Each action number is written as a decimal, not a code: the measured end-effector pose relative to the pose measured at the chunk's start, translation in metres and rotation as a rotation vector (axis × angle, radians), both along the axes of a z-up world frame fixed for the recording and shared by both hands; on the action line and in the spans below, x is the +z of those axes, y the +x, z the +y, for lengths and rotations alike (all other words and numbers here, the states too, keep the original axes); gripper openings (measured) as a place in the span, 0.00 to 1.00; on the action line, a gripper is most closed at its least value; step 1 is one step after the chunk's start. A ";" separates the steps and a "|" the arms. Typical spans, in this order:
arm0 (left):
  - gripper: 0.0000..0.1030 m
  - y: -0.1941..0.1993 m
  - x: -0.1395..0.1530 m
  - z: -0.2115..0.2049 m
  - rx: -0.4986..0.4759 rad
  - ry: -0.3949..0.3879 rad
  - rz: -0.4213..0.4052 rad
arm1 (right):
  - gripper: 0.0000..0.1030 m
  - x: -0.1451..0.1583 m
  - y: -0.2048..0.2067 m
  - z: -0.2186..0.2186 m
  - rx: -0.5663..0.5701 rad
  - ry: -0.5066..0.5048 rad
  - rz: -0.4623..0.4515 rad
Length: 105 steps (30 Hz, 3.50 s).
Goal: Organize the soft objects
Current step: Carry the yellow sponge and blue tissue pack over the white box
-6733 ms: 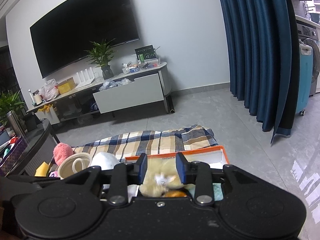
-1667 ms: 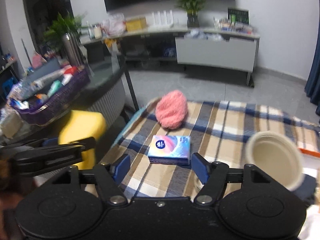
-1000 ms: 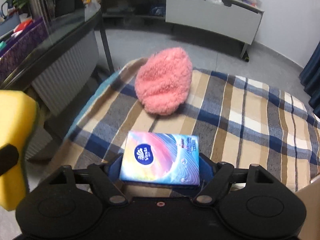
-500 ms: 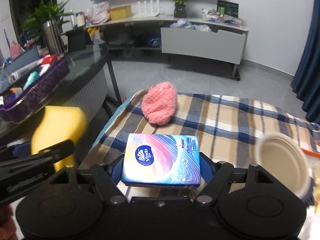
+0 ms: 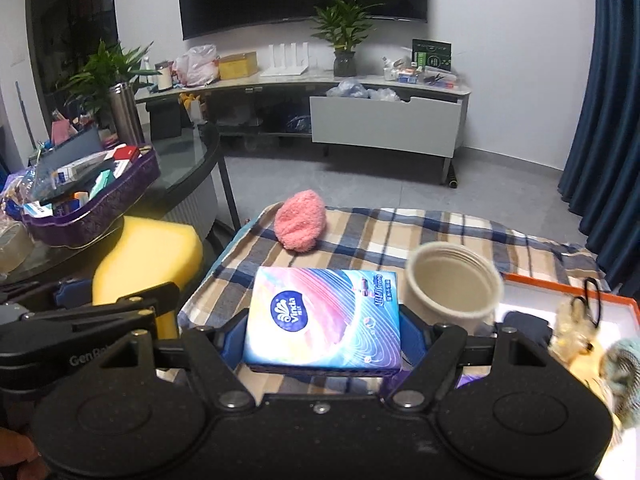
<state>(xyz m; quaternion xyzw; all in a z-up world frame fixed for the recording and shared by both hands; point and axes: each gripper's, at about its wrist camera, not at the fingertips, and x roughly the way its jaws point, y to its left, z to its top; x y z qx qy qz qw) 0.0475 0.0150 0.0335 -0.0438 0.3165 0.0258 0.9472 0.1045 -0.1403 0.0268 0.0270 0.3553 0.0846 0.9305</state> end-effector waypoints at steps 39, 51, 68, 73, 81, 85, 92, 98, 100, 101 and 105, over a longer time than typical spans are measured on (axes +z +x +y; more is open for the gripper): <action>0.65 -0.020 0.008 -0.069 -0.133 -0.002 0.011 | 0.86 0.017 -0.070 -0.091 -0.129 0.024 -0.043; 0.65 -0.020 0.007 -0.088 -0.182 0.000 0.015 | 0.86 0.017 -0.079 -0.115 -0.172 0.041 -0.044; 0.65 -0.023 0.007 -0.115 -0.248 0.001 0.017 | 0.86 0.016 -0.093 -0.142 -0.231 0.058 -0.047; 0.65 -0.025 0.007 -0.124 -0.275 0.007 0.012 | 0.86 0.017 -0.096 -0.152 -0.250 0.062 -0.050; 0.65 -0.024 0.007 -0.140 -0.314 0.002 0.015 | 0.86 0.016 -0.099 -0.165 -0.276 0.058 -0.051; 0.66 -0.024 0.007 -0.148 -0.334 0.004 0.017 | 0.86 0.017 -0.099 -0.171 -0.287 0.059 -0.054; 0.66 -0.023 0.007 -0.160 -0.364 0.000 0.021 | 0.86 0.016 -0.101 -0.183 -0.315 0.057 -0.054; 0.66 -0.021 0.007 -0.168 -0.381 -0.012 0.030 | 0.86 0.015 -0.102 -0.196 -0.336 0.056 -0.058; 0.66 -0.020 0.006 -0.170 -0.387 -0.021 0.036 | 0.86 0.015 -0.102 -0.198 -0.341 0.053 -0.058; 0.66 -0.020 0.006 -0.171 -0.390 -0.022 0.038 | 0.86 0.015 -0.102 -0.200 -0.343 0.051 -0.058; 0.66 -0.018 0.005 -0.177 -0.402 -0.017 0.042 | 0.86 0.016 -0.103 -0.207 -0.353 0.051 -0.062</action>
